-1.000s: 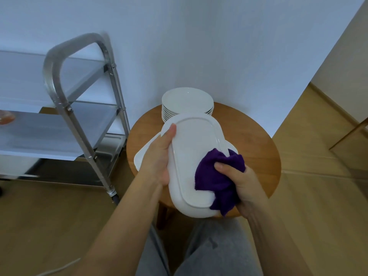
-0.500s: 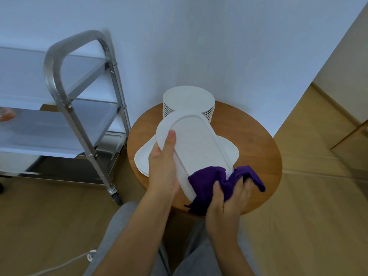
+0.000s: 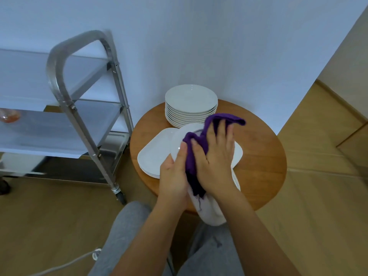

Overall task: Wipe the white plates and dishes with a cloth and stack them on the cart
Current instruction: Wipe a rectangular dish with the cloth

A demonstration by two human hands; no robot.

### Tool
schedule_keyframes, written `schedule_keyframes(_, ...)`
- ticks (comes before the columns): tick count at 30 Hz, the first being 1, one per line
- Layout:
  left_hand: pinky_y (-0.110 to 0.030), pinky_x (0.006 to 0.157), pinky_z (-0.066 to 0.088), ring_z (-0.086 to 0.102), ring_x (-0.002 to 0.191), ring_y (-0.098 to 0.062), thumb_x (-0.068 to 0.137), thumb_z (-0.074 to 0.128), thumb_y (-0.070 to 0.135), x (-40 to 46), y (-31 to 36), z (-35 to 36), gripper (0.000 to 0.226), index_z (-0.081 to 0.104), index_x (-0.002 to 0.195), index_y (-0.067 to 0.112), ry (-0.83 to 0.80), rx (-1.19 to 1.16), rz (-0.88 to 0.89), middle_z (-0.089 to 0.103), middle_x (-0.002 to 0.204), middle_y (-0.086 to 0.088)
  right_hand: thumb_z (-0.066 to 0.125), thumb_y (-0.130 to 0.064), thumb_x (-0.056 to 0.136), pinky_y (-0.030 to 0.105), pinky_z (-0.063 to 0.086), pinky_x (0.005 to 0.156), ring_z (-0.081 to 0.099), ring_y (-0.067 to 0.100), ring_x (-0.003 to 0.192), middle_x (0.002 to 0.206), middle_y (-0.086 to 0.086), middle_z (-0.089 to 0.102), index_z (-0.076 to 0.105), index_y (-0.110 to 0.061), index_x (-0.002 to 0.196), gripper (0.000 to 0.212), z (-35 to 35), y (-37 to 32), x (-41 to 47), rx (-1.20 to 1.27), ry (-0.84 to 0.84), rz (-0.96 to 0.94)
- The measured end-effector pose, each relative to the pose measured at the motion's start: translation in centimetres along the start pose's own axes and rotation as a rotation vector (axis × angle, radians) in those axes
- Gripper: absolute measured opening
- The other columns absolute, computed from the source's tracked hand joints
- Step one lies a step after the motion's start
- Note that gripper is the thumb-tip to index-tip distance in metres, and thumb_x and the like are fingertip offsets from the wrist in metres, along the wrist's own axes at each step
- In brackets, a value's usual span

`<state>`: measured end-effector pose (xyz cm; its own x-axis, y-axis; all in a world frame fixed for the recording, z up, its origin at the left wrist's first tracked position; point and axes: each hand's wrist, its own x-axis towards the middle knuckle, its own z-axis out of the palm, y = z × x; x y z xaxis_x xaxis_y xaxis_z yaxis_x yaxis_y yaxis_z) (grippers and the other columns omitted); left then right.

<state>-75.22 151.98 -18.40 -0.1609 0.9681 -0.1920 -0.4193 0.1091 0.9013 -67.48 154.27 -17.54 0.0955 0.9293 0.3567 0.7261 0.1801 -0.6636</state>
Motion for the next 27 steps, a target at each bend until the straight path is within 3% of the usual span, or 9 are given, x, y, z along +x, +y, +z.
schedule_keyframes(4, -0.026, 0.06, 0.055, 0.07, 0.077, -0.014, 0.081, 0.05, 0.057, 0.9, 0.8, -1.3, 0.028, 0.062, 0.09, 0.033, 0.069, -0.027, 0.029, 0.073, 0.082, 0.006, 0.024, -0.045, 0.091, 0.025, -0.012, 0.114, -0.023, -0.002, 0.136, 0.157, -0.012, 0.006, 0.019, -0.025, 0.149, 0.062, -0.8, 0.8, -0.5, -0.067, -0.191, -0.268)
schedule_keyframes(7, -0.029, 0.06, 0.052, 0.067, 0.078, -0.018, 0.085, 0.049, 0.058, 2.0, 1.7, -2.0, 0.028, 0.057, 0.093, 0.032, 0.141, -0.029, -0.015, 0.069, 0.084, 0.004, 0.025, -0.048, 0.089, 0.023, -0.016, 0.109, -0.026, -0.005, 0.136, 0.148, -0.029, -0.007, 0.011, -0.036, 0.145, 0.058, -0.6, 1.7, -2.3, -0.032, -0.311, -0.391)
schedule_keyframes(9, -0.029, 0.058, 0.054, 0.069, 0.073, -0.017, 0.085, 0.052, 0.055, 2.6, 2.2, -2.4, 0.027, 0.058, 0.092, 0.03, 0.171, -0.067, 0.009, 0.071, 0.079, 0.004, 0.033, -0.042, 0.088, 0.033, -0.007, 0.112, -0.015, 0.007, 0.143, 0.15, -0.023, 0.003, 0.02, -0.034, 0.144, 0.059, -0.2, 2.5, -3.8, -0.054, -0.324, -0.458)
schedule_keyframes(12, -0.03, 0.059, 0.055, 0.067, 0.081, -0.019, 0.084, 0.056, 0.051, 3.3, 2.5, -2.8, 0.018, 0.057, 0.09, 0.034, 0.168, -0.084, 0.034, 0.069, 0.088, 0.003, 0.046, -0.032, 0.082, 0.049, 0.019, 0.108, 0.029, 0.026, 0.138, 0.14, -0.001, 0.048, 0.053, -0.016, 0.13, 0.051, 0.5, 3.4, -5.1, -0.127, -0.156, -0.497)
schedule_keyframes(14, -0.021, 0.053, 0.052, 0.064, 0.081, -0.014, 0.085, 0.054, 0.049, 3.4, 2.5, -3.0, 0.014, 0.056, 0.087, 0.036, 0.162, 0.03, 0.108, 0.065, 0.087, 0.008, 0.05, -0.03, 0.084, 0.04, 0.039, 0.103, 0.049, 0.025, 0.123, 0.121, -0.005, 0.061, 0.059, -0.027, 0.112, 0.029, 0.6, 3.3, -4.8, -0.017, -0.134, -0.268)
schedule_keyframes(17, -0.006, 0.044, 0.044, 0.062, 0.073, -0.006, 0.087, 0.053, 0.046, 3.6, 2.8, -3.4, 0.009, 0.054, 0.086, 0.037, 0.167, 0.284, 0.281, 0.061, 0.08, 0.018, 0.053, -0.024, 0.093, 0.009, 0.048, 0.06, 0.059, 0.011, 0.091, 0.1, -0.011, 0.059, 0.05, -0.032, 0.101, 0.012, 0.2, 3.8, -3.4, 0.407, -0.202, 0.31)
schedule_keyframes(21, -0.003, 0.048, 0.044, 0.059, 0.07, 0.01, 0.089, 0.055, 0.038, 4.6, 2.7, -4.0, 0.011, 0.051, 0.078, 0.039, 0.063, 0.615, 0.454, 0.056, 0.075, 0.02, 0.053, -0.022, 0.093, 0.019, 0.047, 0.05, 0.061, 0.017, 0.081, 0.089, -0.004, 0.061, 0.052, -0.028, 0.098, 0.008, -0.6, 4.6, -2.3, 0.744, 0.04, 0.654)
schedule_keyframes(23, -0.005, 0.052, 0.046, 0.06, 0.07, -0.001, 0.088, 0.055, 0.038, 5.3, 2.2, -4.0, 0.008, 0.06, 0.09, 0.031, -0.012, 0.773, 0.509, 0.058, 0.08, 0.02, 0.054, -0.022, 0.093, 0.023, 0.048, 0.052, 0.06, 0.019, 0.083, 0.091, -0.004, 0.06, 0.051, -0.03, 0.098, 0.01, -0.7, 4.6, -2.1, 0.792, 0.101, 0.708)
schedule_keyframes(27, -0.026, 0.096, 0.038, 0.058, 0.108, -0.016, 0.091, 0.053, 0.032, 6.7, 0.4, -3.9, 0.044, 0.05, 0.133, 0.018, -0.217, 1.092, 0.618, 0.061, 0.125, -0.002, 0.054, -0.024, 0.091, 0.025, 0.049, 0.051, 0.06, 0.02, 0.083, 0.092, -0.004, 0.061, 0.052, -0.032, 0.092, 0.009, -1.2, 5.2, -1.9, 0.832, 0.202, 0.765)
